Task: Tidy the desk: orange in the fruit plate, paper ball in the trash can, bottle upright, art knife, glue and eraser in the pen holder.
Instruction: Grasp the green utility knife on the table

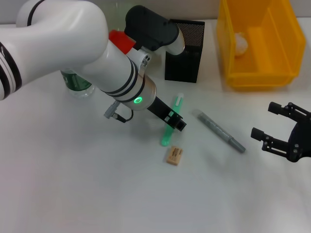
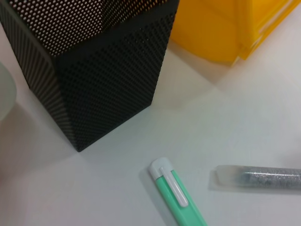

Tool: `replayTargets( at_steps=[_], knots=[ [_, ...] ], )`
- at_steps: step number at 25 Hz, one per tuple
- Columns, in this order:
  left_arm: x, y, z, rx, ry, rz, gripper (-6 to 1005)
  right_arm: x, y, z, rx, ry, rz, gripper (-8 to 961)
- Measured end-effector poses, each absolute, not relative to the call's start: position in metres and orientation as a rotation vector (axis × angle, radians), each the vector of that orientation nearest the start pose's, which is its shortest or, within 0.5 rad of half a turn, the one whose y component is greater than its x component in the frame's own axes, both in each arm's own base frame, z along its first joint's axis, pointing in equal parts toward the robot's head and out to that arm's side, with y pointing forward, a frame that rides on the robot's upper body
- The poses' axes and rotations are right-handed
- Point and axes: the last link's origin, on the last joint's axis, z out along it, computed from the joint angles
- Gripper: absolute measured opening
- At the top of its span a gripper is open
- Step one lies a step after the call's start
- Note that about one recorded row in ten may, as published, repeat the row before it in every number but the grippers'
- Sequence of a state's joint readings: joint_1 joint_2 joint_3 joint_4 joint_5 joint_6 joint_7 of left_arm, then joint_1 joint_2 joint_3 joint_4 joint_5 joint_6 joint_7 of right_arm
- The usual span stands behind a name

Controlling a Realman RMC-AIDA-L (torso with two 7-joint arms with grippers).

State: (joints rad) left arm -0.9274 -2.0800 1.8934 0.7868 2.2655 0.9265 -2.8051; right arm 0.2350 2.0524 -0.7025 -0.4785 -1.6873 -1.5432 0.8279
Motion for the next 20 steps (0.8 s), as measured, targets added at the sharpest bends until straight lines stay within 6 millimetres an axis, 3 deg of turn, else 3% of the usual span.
replayTargets(
  at_steps=[20],
  knots=[
    [-0.1354,0.381,-0.1298,-2.645,-0.839,0.383,391,0.3374,0.25,0.0039,-2.391,0.418,0.768,804]
  ],
)
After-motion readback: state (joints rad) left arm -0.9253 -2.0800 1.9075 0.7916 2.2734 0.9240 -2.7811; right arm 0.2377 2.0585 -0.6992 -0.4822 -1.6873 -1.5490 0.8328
